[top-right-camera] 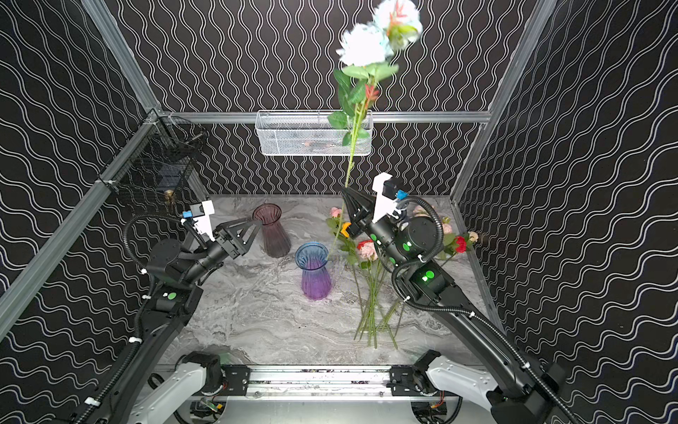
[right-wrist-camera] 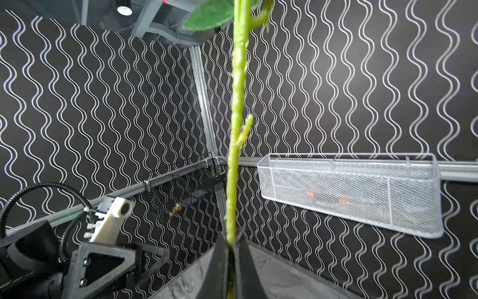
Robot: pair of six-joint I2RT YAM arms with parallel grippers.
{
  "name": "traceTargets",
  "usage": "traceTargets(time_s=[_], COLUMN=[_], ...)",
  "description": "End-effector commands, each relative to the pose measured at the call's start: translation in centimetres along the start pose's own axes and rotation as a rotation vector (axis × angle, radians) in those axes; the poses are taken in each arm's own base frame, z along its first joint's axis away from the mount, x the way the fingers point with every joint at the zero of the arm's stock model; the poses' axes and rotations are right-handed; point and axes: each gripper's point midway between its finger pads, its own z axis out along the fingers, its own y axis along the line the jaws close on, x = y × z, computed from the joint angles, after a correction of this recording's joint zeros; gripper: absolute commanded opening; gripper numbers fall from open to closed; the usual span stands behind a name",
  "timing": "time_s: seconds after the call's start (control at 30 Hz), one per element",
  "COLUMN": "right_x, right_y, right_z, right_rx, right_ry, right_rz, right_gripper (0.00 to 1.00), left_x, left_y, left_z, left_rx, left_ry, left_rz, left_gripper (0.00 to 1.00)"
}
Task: Arrange flowers in a vase
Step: Place the flower in the vase.
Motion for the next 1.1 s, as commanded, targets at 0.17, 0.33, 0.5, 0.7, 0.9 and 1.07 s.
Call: traceTargets(time_s=[0.17,0.33,0.5,0.7,0.9,1.07], right_x=[4.2,10.6,16.5,20.2,21.4,22.1], right_y=[0.4,0.4,0.8,0.5,0.1,-0.1], right_z=[4.2,4.2,2.7,1.2,0.3,-0.6], right_rx=[-0.046,-0.052,-0.034,-0.003,0.013,0.020], right_ry=[0.026,0.122,0.217,0.277,0.299,0.309], right_rz=[-0.047,-0.001,0.028,0.060,0.065,0.074], right_gripper=[0.00,0.00,0.00,0.04,0.11,0.19], left_x=[-0.3,-0.3,-0.4,-0.3,-0.4,-0.4], left_y=[0.2,0.7,0.7,0.7,1.1,1.3], left_z=[0.2,0.0,0.1,0.1,-0.1,-0.1], left_rx=[-0.007,-0.049,-0.043,-0.043,-0.074,-0.084], left_ry=[-0.007,-0.006,-0.009,-0.005,-0.004,-0.013], left_rz=[0.013,0.023,0.011,0.007,0.025,0.031], left_gripper=[0.95,0.95,0.95,0.95,0.95,0.95])
